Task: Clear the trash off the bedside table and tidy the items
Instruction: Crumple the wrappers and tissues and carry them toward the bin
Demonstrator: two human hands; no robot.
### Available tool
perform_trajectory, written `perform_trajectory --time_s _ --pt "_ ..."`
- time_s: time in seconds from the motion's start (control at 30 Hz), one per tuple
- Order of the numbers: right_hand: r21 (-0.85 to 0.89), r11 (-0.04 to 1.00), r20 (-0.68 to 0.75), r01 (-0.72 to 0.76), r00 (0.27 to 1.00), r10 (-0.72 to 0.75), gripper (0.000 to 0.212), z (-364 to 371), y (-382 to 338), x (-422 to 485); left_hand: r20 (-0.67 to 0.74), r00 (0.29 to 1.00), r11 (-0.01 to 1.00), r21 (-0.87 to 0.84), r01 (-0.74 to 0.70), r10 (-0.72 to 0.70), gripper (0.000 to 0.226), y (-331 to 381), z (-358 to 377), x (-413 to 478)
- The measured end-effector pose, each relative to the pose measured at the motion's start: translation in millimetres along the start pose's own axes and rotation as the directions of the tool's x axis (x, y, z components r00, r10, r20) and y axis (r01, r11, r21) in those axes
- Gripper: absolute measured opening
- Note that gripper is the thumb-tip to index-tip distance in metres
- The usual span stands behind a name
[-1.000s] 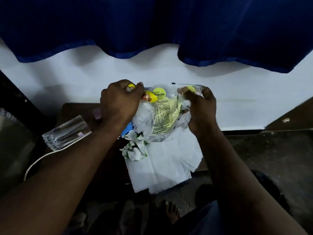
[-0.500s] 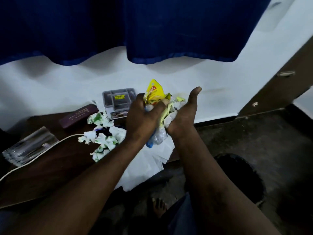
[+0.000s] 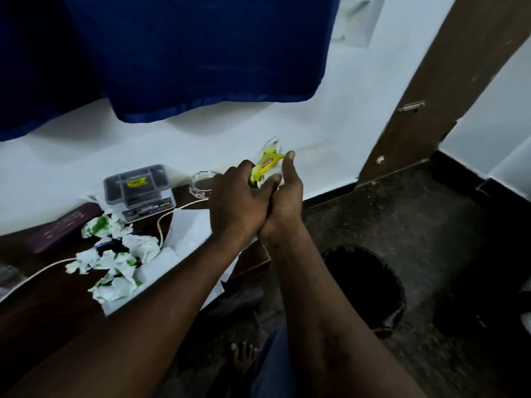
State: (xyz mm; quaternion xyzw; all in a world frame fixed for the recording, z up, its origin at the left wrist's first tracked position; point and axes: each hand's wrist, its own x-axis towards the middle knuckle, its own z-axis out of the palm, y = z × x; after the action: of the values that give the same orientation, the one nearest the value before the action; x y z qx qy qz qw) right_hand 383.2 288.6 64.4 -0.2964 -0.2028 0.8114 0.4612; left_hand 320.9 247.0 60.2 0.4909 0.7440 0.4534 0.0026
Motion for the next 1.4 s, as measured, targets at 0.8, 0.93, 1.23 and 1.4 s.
perform_trajectory --time_s 0.8,0.93,1.23,1.4 --pt "-0.264 0.881 -0.553 0.393 0.686 -0.472 0.015 -107.6 -54.9 -16.7 -0.024 0.737 0.442 -0.813 0.379 -0.675 0.020 68.6 67.2 24.7" --pt "-0.240 0.880 -0.595 0.409 0.654 -0.467 0.011 -122.8 -61.5 -25.8 0.231 0.773 0.453 -0.697 0.555 -0.591 0.040 90.7 101.5 -8.4" --pt "-0.274 0.894 -0.773 0.355 0.472 -0.424 0.048 -179.4 -109.4 -36.0 0.669 0.585 0.484 -0.365 0.795 -0.457 0.035 120.0 137.8 -87.8" --pt "-0.423 0.875 -0.717 0.234 0.504 -0.481 0.050 -206.7 -125.4 -35.6 0.829 0.496 0.460 -0.347 0.818 -0.257 0.054 136.2 158.6 -94.6"
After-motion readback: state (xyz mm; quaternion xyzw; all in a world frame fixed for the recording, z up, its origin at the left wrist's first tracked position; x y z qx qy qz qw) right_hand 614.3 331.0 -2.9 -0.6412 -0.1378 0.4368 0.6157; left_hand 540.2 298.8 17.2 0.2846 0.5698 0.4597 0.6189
